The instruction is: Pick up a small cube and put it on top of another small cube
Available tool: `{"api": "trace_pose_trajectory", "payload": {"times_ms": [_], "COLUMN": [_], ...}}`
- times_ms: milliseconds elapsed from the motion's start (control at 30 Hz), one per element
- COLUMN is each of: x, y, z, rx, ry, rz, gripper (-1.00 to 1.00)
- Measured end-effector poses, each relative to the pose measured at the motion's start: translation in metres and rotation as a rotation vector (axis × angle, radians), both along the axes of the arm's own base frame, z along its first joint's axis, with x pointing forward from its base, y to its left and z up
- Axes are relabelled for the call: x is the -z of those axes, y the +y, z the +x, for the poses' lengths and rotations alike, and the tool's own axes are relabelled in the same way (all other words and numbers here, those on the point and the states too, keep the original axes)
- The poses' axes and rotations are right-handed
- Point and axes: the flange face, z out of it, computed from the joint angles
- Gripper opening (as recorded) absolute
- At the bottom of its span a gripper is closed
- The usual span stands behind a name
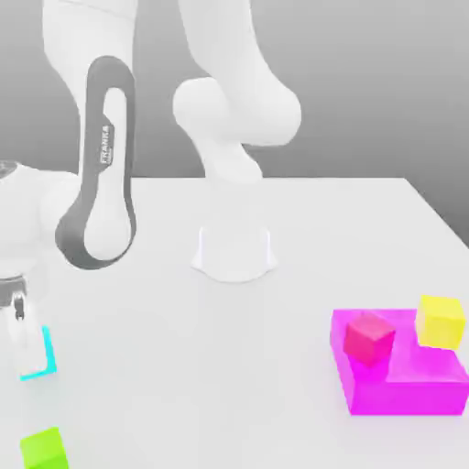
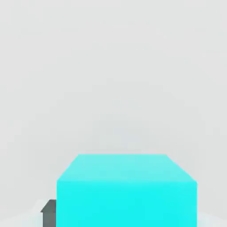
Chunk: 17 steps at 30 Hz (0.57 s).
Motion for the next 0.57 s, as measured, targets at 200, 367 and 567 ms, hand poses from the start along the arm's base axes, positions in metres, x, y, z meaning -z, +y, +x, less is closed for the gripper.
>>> {"api": "trace_pose_trajectory", "payload": {"times_ms": [200,367,567], "x": [-0.035,-0.037,0.001], "y": [0.029,0.064,0.067], "z": [0.091,0.156,0.159], "rx": [-0.013,-0.021,-0.021], "ry": [0.0,-0.001,-0.001], "rz": [0.0,0.001,0.0], "gripper": [-1.0,-1.0,1.0]}}
